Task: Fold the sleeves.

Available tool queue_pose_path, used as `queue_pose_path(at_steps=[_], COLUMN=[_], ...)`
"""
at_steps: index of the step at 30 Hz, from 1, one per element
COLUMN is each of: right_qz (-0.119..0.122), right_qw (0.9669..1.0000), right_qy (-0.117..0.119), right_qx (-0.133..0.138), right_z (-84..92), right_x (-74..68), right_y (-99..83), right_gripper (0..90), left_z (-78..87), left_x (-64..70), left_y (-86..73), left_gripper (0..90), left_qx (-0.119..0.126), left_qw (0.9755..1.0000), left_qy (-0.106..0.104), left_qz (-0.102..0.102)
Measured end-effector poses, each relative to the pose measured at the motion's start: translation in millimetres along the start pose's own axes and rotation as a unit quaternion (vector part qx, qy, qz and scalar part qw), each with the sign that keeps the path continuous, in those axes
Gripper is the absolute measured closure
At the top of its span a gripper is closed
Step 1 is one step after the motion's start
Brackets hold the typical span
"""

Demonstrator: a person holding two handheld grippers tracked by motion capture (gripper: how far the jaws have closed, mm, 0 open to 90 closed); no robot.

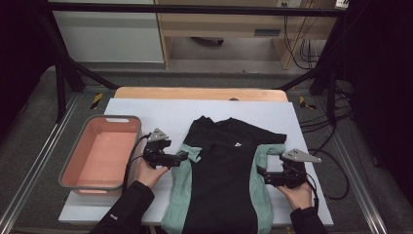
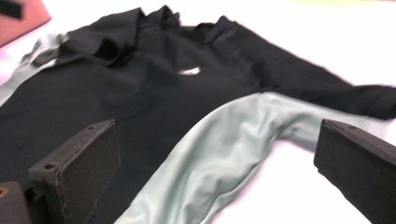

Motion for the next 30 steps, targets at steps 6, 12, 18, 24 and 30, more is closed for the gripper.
queue_pose_path(at_steps=[6, 12, 18, 24, 30], right_qz=[-0.006, -0.017, -0.023, -0.037, -0.047], right_qw=[0.9999, 0.9996, 0.9992, 0.9982, 0.9965], right_qy=[-0.01, -0.018, -0.033, -0.048, -0.069], right_qx=[0.008, 0.016, 0.005, 0.001, -0.009], right_z=[-2.1, -8.7, -17.6, -25.1, -30.6], right_x=[13.2, 29.0, 46.8, 66.0, 84.9], right_y=[14.4, 28.0, 33.8, 37.3, 37.1], right_gripper=[1.2, 1.7, 2.3, 2.8, 4.7], left_z=[14.1, 21.7, 24.6, 27.4, 26.6], left_x=[3.7, 4.8, 6.0, 5.9, 5.6], left_y=[-16.1, -28.8, -36.9, -44.2, -49.0], left_gripper=[8.3, 8.4, 8.4, 8.4, 8.4], left_qx=[-0.001, -0.004, -0.006, -0.01, -0.013], left_qw=[1.0, 1.0, 0.9999, 0.9998, 0.9997], left_qy=[-0.006, -0.006, -0.01, -0.018, -0.021], left_qz=[-0.001, -0.006, -0.007, -0.002, -0.003])
Point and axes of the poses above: each handheld gripper's, and its own axes: z roughly backward along the jaws, y roughly out of its top, x roughly to its right, the point moved 8 cm from there along -z, roughly forward along the jaws, and after that the axes turned 10 degrees about y, right-handed, at the moved point
